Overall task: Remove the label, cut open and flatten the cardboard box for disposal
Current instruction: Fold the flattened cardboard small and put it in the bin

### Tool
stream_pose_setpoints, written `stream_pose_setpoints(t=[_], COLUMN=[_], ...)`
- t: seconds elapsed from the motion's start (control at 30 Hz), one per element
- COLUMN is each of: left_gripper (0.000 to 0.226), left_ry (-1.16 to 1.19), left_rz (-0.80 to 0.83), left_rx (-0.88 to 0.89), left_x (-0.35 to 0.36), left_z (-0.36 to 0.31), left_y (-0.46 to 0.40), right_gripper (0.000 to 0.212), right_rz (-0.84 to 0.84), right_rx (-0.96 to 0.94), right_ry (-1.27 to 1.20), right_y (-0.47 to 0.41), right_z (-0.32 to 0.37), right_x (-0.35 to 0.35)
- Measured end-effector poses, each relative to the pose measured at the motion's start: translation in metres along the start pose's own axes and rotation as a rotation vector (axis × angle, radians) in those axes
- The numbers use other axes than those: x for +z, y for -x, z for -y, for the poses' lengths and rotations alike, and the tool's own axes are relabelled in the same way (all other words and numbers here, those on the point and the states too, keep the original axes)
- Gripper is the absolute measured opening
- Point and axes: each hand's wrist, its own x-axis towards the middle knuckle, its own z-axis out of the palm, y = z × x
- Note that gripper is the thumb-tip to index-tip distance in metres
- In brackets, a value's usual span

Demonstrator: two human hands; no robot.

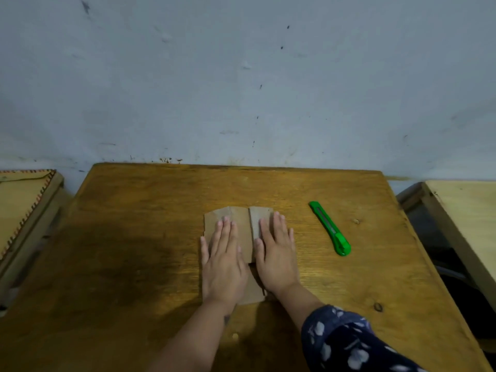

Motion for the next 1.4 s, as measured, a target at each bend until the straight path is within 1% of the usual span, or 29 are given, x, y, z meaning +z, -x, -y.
stream_pose_setpoints(t=[0.03,0.1,0.17,0.2,0.27,0.3,0.4,0.47,0.5,0.67,0.73,0.83,0.97,1.07,1.17,1.23,1.3,1.4], left_gripper=[0.063,0.066,0.065,0.061,0.057,0.055,0.052,0.055,0.057,0.064,0.063,0.061,0.063,0.062,0.062,0.064,0.064,0.061], left_ry=[-0.004,-0.026,-0.028,-0.021,0.006,0.050,0.301,0.470,0.498,0.523,0.568,0.627,0.652,0.657,0.671,0.696,0.681,0.528], left_rz=[-0.013,-0.034,0.010,0.043,0.087,0.078,-0.014,-0.060,-0.062,-0.056,-0.050,-0.037,0.045,0.090,0.176,0.243,0.340,0.502], left_rx=[-0.031,-0.155,-0.308,-0.349,-0.349,-0.334,-0.339,-0.309,-0.275,-0.103,-0.044,0.077,0.130,0.112,0.095,0.087,0.027,-0.057], left_x=[0.000,-0.003,-0.006,-0.007,-0.009,-0.011,-0.023,-0.032,-0.036,-0.035,-0.031,-0.021,0.007,0.038,0.077,0.096,0.123,0.172], left_z=[0.001,0.001,-0.001,-0.002,-0.002,-0.002,-0.008,-0.019,-0.027,-0.076,-0.099,-0.139,-0.204,-0.252,-0.288,-0.294,-0.296,-0.285], left_y=[0.002,0.005,0.008,0.009,0.013,0.016,0.030,0.042,0.049,0.086,0.106,0.137,0.196,0.255,0.313,0.339,0.363,0.390], right_gripper=[0.061,0.061,0.059,0.058,0.053,0.051,0.048,0.049,0.050,0.053,0.054,0.053,0.051,0.047,0.045,0.046,0.047,0.046], right_rz=[0.009,0.035,0.044,0.045,0.038,0.023,-0.086,-0.188,-0.225,-0.386,-0.432,-0.512,-0.562,-0.549,-0.511,-0.490,-0.418,-0.258], right_rx=[0.046,0.132,0.192,0.200,0.204,0.210,0.221,0.202,0.194,0.175,0.198,0.254,0.337,0.407,0.506,0.549,0.637,0.780], right_ry=[0.067,0.137,0.112,0.092,0.038,-0.005,-0.142,-0.196,-0.200,-0.147,-0.139,-0.197,-0.218,-0.196,-0.213,-0.232,-0.265,-0.343], right_y=[0.001,0.004,0.009,0.012,0.023,0.029,0.054,0.074,0.084,0.129,0.151,0.194,0.267,0.332,0.396,0.426,0.454,0.485], right_z=[0.001,0.004,0.007,0.008,0.009,0.010,0.016,0.016,0.013,-0.019,-0.036,-0.071,-0.131,-0.181,-0.228,-0.246,-0.266,-0.295], right_x=[-0.001,-0.002,-0.002,-0.001,-0.002,-0.004,-0.015,-0.027,-0.033,-0.065,-0.078,-0.095,-0.123,-0.140,-0.143,-0.135,-0.122,-0.082])
